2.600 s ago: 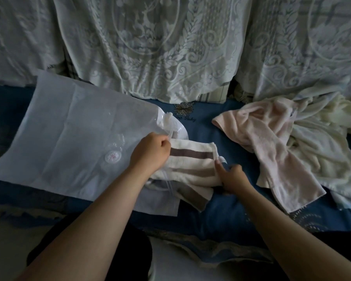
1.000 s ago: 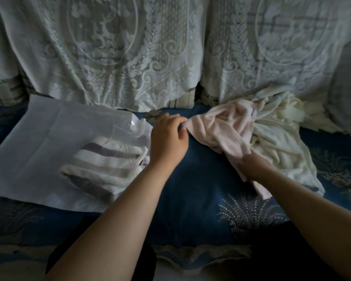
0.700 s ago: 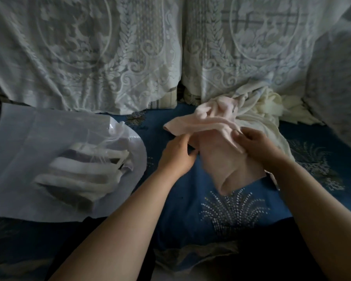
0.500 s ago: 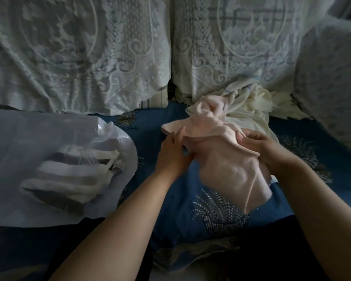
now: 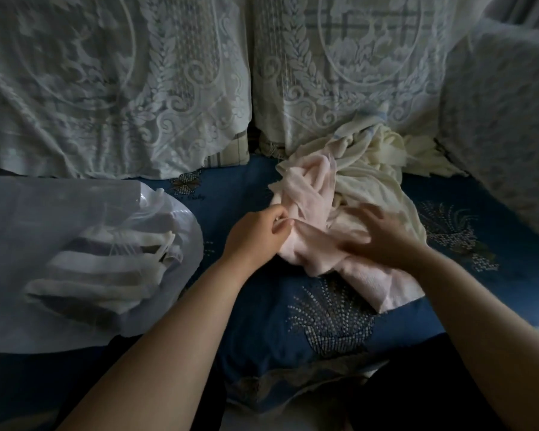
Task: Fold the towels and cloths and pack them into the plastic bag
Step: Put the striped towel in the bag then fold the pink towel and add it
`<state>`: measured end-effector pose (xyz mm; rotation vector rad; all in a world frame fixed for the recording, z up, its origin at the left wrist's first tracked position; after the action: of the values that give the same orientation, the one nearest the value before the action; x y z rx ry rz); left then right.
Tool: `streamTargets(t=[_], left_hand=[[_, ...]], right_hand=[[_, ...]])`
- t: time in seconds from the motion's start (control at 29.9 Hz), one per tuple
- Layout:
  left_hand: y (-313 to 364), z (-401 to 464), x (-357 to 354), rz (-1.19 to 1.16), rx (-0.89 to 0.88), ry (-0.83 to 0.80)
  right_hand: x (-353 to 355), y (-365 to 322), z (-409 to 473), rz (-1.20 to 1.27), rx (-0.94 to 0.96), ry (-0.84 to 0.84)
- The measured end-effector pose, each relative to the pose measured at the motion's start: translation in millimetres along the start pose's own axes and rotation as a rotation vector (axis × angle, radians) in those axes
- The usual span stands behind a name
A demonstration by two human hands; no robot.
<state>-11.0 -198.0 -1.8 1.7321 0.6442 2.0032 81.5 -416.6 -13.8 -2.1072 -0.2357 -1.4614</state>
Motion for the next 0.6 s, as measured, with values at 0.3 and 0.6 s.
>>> streamTargets(t=[0.3,0.6], left_hand=[[6.6,-9.7,13.1,0.167,0.016,0.018],[-36.3,-6.7,44.7,-0.417,0.403,0.504]], right_hand=[[13.9,-41.6,-19.3,0.508,0.276,0.540],[55.8,-37.5,-59.0,1.141,0.252,0.820]])
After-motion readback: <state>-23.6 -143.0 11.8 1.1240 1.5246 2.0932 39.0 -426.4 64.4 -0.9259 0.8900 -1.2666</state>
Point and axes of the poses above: each hand's wrist, its own z-axis towards the middle knuckle, its own x-axis out of the back of the hand, y = z × x, the point moved 3 cm from there along z, towards the middle knuckle, and after that the axes turned 10 degrees about -y, right-handed, at the moved point
